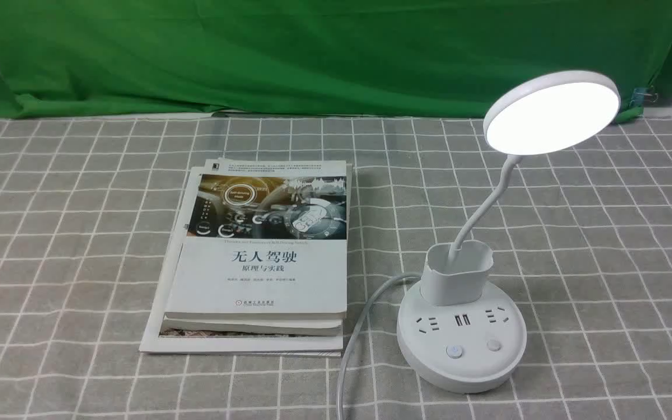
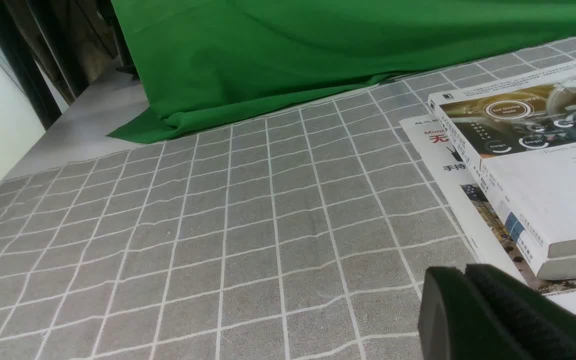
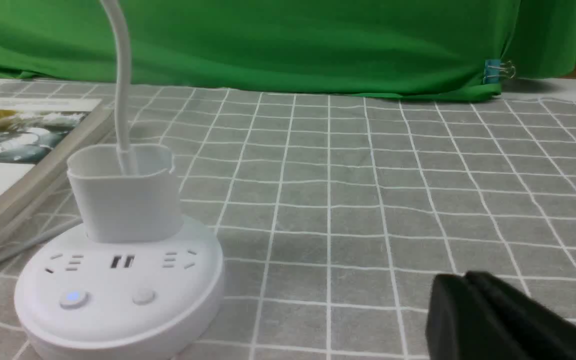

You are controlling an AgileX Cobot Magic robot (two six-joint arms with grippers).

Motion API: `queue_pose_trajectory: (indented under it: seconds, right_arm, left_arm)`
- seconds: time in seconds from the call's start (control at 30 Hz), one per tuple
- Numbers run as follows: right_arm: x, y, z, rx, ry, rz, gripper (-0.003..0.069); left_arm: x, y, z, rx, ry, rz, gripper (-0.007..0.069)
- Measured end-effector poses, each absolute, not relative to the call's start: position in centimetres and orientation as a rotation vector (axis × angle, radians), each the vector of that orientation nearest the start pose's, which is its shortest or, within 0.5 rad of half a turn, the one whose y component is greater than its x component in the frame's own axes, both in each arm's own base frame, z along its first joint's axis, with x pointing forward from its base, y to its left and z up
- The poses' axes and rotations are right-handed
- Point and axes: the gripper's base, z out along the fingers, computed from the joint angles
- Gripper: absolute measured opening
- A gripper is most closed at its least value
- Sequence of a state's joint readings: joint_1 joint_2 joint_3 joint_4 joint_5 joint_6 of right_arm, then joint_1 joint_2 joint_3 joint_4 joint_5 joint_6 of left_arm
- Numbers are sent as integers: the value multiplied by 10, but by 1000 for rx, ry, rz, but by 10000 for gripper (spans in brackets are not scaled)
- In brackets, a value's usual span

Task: Turn off the desk lamp on the grey coffee tablecloth by hand.
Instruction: 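Press the power button on the lamp base to turn the lamp off with the right gripper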

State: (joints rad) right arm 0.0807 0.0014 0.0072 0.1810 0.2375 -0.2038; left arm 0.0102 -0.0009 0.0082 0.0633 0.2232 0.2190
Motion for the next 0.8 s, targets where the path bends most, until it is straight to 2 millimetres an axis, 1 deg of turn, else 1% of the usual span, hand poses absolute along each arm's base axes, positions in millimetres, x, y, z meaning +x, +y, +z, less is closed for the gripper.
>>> queue_pose_trajectory:
  seconds: [0.4, 0.53, 0.63, 0.67, 0.7, 0.73, 0.8]
  right_arm:
    - [55, 8, 189, -125, 1722, 76, 52]
    - [56, 8, 192, -119, 1692, 72, 52]
    - [56, 7, 198, -106, 1628, 63, 52]
    - [57, 6, 205, -91, 1556, 54, 52]
    - [57, 6, 205, -90, 1549, 53, 52]
    - [56, 4, 211, -75, 1483, 47, 52]
    - [56, 4, 214, -65, 1451, 47, 52]
  left_arm:
    - [56, 2, 190, 222, 1705, 229, 19]
    - [56, 2, 190, 222, 1705, 229, 19]
    - [56, 2, 190, 222, 1705, 229, 19]
    - [56, 2, 190, 222, 1705, 229, 19]
    - [56, 2, 190, 222, 1705, 229, 19]
    - [56, 2, 190, 222, 1705, 229, 19]
    - [56, 2, 190, 222, 1705, 229, 19]
